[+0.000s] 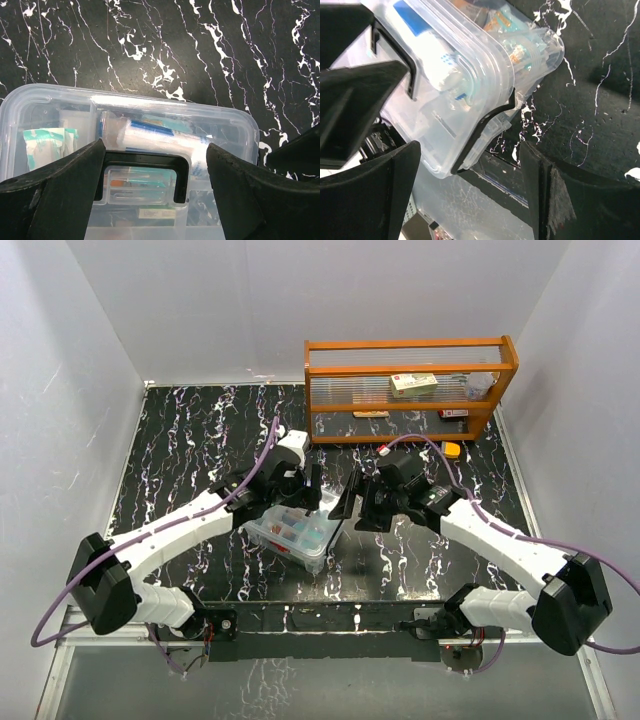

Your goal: Organize the medicine kit

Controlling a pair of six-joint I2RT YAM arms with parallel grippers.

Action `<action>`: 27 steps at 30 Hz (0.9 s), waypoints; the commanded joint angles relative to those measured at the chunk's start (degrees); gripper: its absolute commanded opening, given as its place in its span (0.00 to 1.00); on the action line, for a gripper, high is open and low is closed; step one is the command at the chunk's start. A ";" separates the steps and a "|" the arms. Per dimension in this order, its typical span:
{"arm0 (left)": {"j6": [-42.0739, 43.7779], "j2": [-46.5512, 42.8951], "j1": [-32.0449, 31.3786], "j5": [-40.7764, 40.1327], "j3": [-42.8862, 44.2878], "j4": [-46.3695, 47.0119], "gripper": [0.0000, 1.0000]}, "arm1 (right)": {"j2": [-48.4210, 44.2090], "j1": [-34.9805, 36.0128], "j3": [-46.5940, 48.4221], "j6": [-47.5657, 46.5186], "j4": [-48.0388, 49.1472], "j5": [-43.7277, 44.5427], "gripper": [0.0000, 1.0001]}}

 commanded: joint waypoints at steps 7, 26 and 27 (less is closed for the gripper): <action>-3.67 0.51 6.01 14.40 2.58 -10.24 0.81 | 3.77 0.98 -7.50 0.17 20.52 -8.43 0.74; 2.74 -9.45 23.28 11.89 -1.66 -23.03 0.92 | 10.17 -5.70 -6.63 -14.67 10.99 -7.20 0.48; 2.16 -9.72 23.45 12.05 -3.07 -22.78 0.91 | 10.84 -6.15 -5.48 -15.97 9.37 -7.61 0.48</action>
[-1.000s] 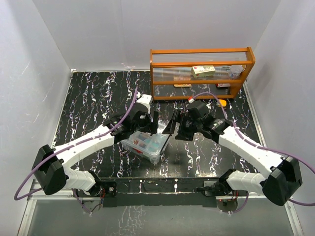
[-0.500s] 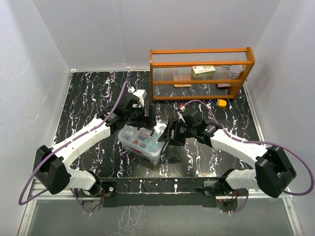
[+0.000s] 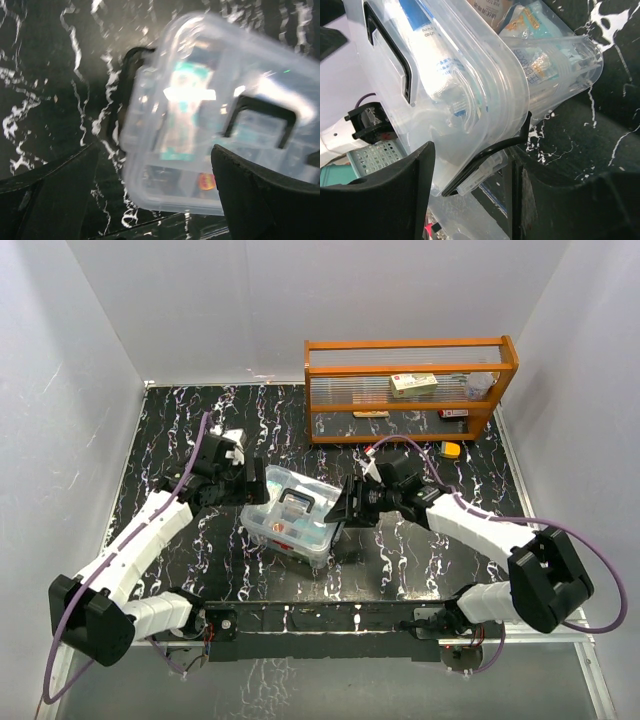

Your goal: Organize the medicine kit

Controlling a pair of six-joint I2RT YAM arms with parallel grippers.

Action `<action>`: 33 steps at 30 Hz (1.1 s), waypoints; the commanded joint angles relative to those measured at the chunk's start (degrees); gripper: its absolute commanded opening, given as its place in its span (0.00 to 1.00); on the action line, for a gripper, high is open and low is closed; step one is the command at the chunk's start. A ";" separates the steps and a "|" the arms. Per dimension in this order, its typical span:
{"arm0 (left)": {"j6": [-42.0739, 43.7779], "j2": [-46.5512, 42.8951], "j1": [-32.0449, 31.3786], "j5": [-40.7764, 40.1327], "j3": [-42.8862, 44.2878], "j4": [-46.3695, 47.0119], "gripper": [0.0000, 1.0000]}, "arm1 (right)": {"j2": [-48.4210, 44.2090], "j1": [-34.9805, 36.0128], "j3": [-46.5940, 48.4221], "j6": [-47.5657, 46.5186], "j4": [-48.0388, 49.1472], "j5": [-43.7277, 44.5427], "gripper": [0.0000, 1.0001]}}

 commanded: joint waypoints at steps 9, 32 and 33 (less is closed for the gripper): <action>-5.53 -3.15 2.22 10.72 -12.79 4.41 0.67 | 4.60 -5.43 8.98 -14.35 -14.89 3.94 0.48; -16.37 2.39 2.22 22.66 -20.22 18.42 0.46 | 5.92 2.43 39.91 -17.33 -28.30 35.78 0.65; -16.70 2.69 2.22 22.46 -20.15 18.41 0.46 | 7.32 4.55 41.02 -17.20 -29.12 37.99 0.65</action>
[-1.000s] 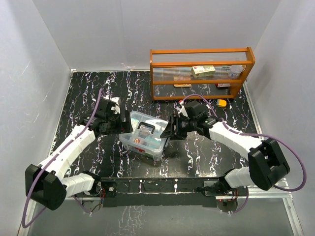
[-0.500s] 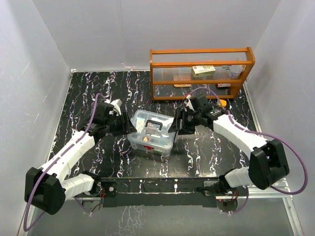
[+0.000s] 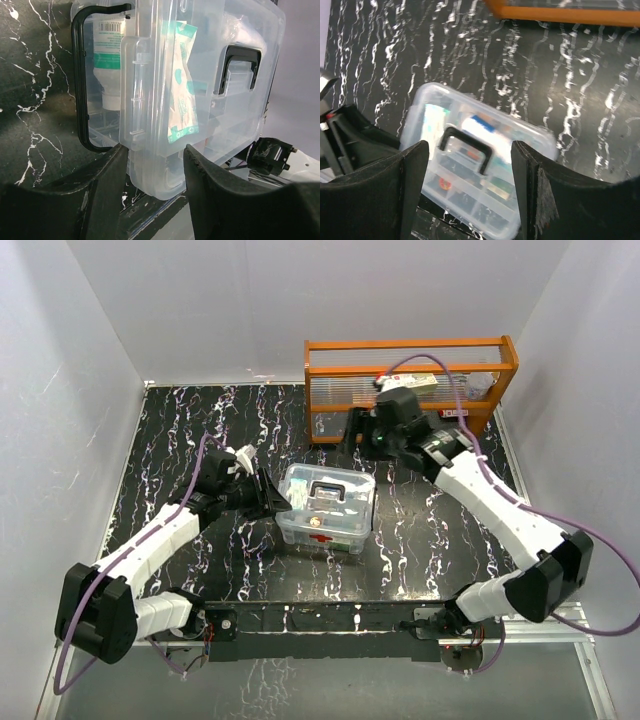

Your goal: Organize the medicine kit

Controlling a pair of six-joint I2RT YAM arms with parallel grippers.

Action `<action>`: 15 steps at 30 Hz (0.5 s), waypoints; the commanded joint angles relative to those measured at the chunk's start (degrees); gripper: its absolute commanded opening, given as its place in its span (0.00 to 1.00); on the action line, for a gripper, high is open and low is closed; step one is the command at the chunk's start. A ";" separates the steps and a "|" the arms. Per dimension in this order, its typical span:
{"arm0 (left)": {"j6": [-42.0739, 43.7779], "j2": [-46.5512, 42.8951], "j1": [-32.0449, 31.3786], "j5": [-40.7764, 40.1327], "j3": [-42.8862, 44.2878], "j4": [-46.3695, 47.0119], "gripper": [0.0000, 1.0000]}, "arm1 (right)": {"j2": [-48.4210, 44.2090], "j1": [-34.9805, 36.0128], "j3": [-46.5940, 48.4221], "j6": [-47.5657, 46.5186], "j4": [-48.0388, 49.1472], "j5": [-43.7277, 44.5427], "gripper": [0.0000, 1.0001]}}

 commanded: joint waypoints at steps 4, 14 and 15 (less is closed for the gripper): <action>-1.28 3.77 -0.84 -3.23 -2.04 -5.99 0.46 | 9.81 14.99 9.30 -0.68 -4.66 17.29 0.67; -2.10 4.23 -0.81 -4.07 -2.01 -5.62 0.46 | 18.99 21.07 10.48 -4.28 -8.96 20.28 0.67; -1.99 4.16 -0.83 -4.07 -1.88 -5.57 0.46 | 19.42 21.06 10.32 -4.41 -9.61 20.12 0.67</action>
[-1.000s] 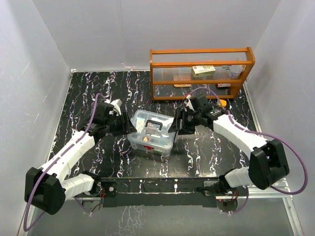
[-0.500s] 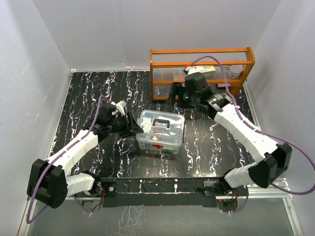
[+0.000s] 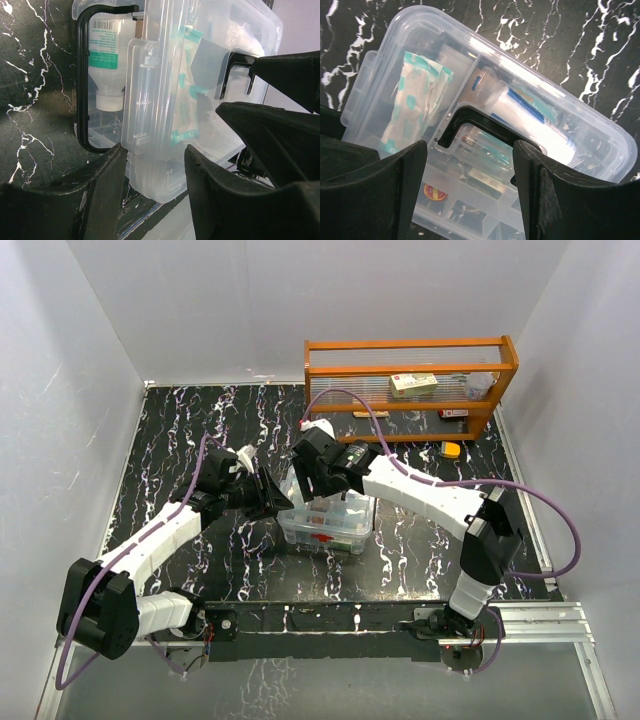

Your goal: Organize the medicine kit

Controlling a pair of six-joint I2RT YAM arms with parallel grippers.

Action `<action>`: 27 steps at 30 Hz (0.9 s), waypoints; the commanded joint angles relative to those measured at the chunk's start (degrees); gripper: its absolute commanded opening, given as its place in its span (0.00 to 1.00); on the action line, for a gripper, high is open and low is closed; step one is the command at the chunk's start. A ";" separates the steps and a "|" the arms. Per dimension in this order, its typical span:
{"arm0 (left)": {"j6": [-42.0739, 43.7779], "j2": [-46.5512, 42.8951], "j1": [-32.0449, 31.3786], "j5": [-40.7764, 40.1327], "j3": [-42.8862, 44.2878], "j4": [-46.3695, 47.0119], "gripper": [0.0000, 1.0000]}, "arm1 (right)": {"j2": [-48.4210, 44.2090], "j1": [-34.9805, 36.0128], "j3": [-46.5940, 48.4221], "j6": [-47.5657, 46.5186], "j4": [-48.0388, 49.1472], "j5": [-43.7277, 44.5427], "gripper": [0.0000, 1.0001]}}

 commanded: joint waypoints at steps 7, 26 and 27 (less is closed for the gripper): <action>2.69 1.72 -0.84 -4.63 -0.85 -6.94 0.50 | 2.13 0.92 0.95 -3.84 -6.19 1.79 0.68; 3.50 1.83 0.64 -6.21 2.68 -7.28 0.41 | 6.36 1.69 15.72 -4.69 -10.20 5.54 0.74; 3.67 2.37 0.61 -6.55 2.67 -7.71 0.40 | 6.55 1.75 16.41 -4.94 -9.53 5.35 0.74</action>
